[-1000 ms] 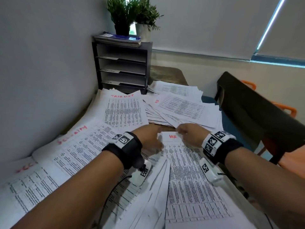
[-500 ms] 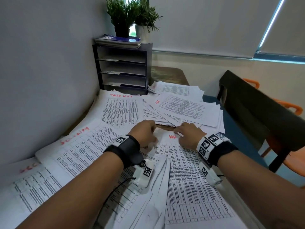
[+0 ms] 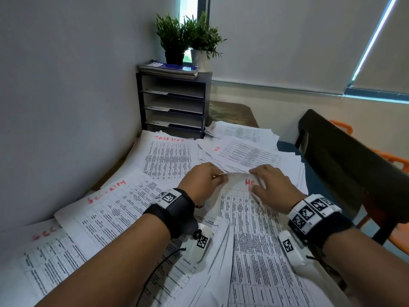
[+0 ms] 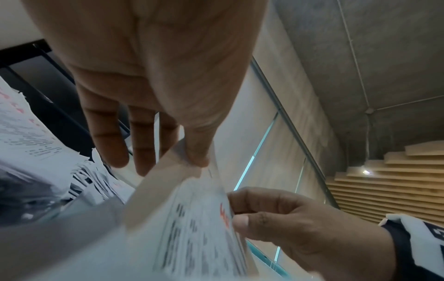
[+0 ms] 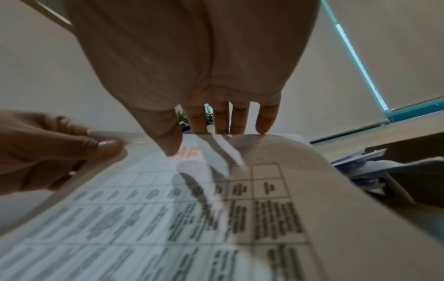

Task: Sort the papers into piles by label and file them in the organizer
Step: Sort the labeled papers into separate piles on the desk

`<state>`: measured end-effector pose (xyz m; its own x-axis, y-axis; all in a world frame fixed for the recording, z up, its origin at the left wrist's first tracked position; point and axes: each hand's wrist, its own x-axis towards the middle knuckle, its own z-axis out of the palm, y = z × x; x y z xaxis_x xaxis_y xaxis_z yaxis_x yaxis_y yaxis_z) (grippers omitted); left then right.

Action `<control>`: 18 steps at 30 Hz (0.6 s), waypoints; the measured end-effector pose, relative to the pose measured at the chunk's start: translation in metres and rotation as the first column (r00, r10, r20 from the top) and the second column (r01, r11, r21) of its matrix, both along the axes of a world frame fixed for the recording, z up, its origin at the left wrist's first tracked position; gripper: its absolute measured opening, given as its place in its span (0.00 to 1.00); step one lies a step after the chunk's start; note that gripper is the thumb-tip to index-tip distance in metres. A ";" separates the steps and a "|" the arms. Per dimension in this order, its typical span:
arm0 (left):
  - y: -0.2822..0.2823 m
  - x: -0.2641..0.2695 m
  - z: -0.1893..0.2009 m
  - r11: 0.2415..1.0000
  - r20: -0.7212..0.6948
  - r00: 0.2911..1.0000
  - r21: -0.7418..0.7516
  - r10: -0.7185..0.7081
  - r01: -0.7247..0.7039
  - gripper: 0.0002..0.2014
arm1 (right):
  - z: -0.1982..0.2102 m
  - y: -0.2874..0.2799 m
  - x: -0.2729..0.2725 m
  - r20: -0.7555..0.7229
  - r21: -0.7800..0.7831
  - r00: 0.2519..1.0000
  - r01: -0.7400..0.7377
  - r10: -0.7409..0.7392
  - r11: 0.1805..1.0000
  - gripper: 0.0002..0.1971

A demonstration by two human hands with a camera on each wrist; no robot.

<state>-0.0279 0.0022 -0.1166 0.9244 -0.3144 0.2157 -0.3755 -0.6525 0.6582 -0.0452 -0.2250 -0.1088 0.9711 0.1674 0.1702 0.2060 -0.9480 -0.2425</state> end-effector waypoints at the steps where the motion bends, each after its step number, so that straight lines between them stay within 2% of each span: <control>1: 0.000 0.001 -0.001 1.000 0.025 1.000 -0.011 0.002 -0.002 0.12 | 0.002 -0.006 0.001 0.000 0.002 1.000 0.015 -0.015 1.000 0.22; 4: 0.000 -0.002 0.001 0.992 0.075 0.995 -0.114 0.059 -0.050 0.17 | 0.008 -0.018 0.004 -0.001 -0.033 0.999 0.032 -0.032 0.999 0.16; 7: 0.003 0.000 0.004 0.980 0.153 0.985 -0.194 0.077 -0.046 0.13 | 0.017 -0.023 0.007 0.072 -0.024 0.997 0.043 -0.041 0.999 0.10; 9: 0.007 0.003 0.005 0.957 0.122 0.990 -0.288 0.078 -0.040 0.12 | 0.022 -0.029 0.010 0.177 0.088 0.980 0.073 -0.088 0.993 0.20; 11: 0.011 0.009 0.003 0.907 0.079 0.988 -0.412 0.132 -0.088 0.13 | 0.023 -0.034 0.012 0.231 0.282 0.957 0.108 -0.177 0.953 0.33; 13: 0.016 0.014 0.002 0.825 0.040 0.972 -0.538 0.230 -0.173 0.13 | 0.022 -0.033 0.013 0.125 0.460 0.962 0.159 -0.241 0.874 0.38; 14: 0.018 0.017 0.001 0.767 0.011 0.962 -0.606 0.273 -0.211 0.12 | 0.020 -0.032 0.013 0.020 0.508 0.973 0.188 -0.229 0.841 0.37; 16: 0.023 0.022 0.000 0.638 -0.079 0.935 -0.710 0.347 -0.297 0.12 | 0.015 -0.031 0.015 -0.169 0.525 0.976 0.210 -0.140 0.825 0.25; 18: 0.028 0.026 -0.001 0.491 -0.166 0.900 -0.791 0.402 -0.365 0.12 | 0.011 -0.038 0.021 -0.245 0.499 0.965 0.211 -0.097 0.841 0.17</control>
<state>-0.0015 0.0305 -0.1176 0.8961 0.3842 0.2221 -0.2553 0.0370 0.9661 -0.0245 -0.2631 -0.0978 0.9989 -0.0443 -0.0132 -0.0401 -0.6876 -0.7250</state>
